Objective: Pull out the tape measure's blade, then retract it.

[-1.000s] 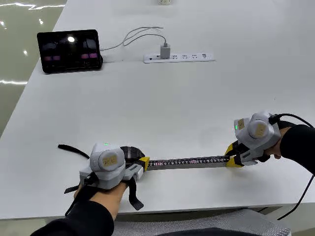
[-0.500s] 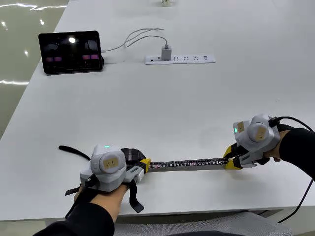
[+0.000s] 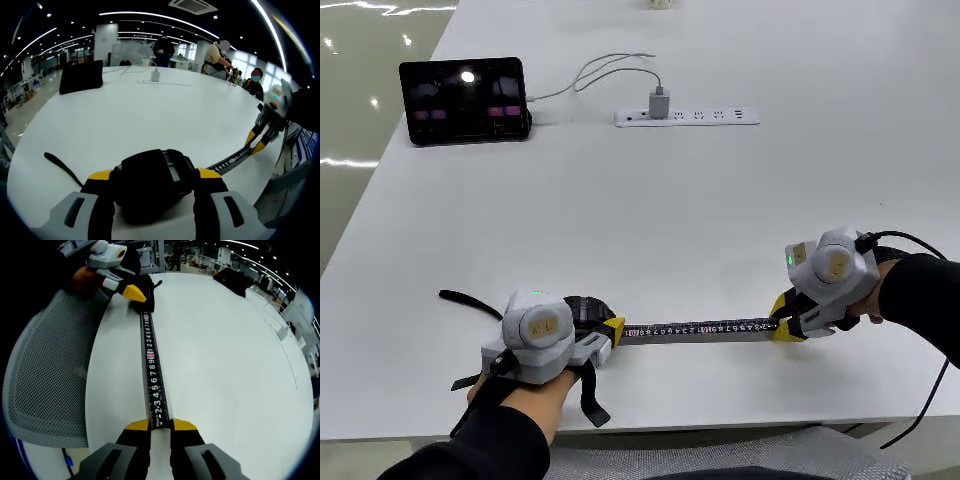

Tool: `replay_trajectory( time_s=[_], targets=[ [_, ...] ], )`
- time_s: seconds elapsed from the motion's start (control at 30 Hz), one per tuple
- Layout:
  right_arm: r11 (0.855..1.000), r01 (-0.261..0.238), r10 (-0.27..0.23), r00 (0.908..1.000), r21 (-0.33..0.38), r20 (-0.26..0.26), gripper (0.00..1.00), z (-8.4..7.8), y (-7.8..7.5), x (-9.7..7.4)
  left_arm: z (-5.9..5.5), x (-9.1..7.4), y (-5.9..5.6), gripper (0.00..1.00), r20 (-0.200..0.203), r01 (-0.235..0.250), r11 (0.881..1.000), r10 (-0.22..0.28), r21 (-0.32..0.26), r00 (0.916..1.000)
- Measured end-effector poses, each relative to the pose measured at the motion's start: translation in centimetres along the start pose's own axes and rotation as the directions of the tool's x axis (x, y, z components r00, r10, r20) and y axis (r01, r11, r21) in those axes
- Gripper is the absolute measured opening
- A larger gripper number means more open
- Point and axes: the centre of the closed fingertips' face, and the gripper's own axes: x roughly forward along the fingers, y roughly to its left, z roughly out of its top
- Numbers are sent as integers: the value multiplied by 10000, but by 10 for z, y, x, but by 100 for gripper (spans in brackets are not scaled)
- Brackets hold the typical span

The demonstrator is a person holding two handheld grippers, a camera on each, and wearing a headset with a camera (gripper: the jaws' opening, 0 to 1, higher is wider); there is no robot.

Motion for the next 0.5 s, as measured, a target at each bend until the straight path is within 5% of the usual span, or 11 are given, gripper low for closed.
replay_trajectory(
  time_s=[0.5],
  targets=[
    [9999,138,-139,9999,-52,-38,11,4,0,2,0,0,0,59,100,106,9998,-108,157,9999]
  ],
)
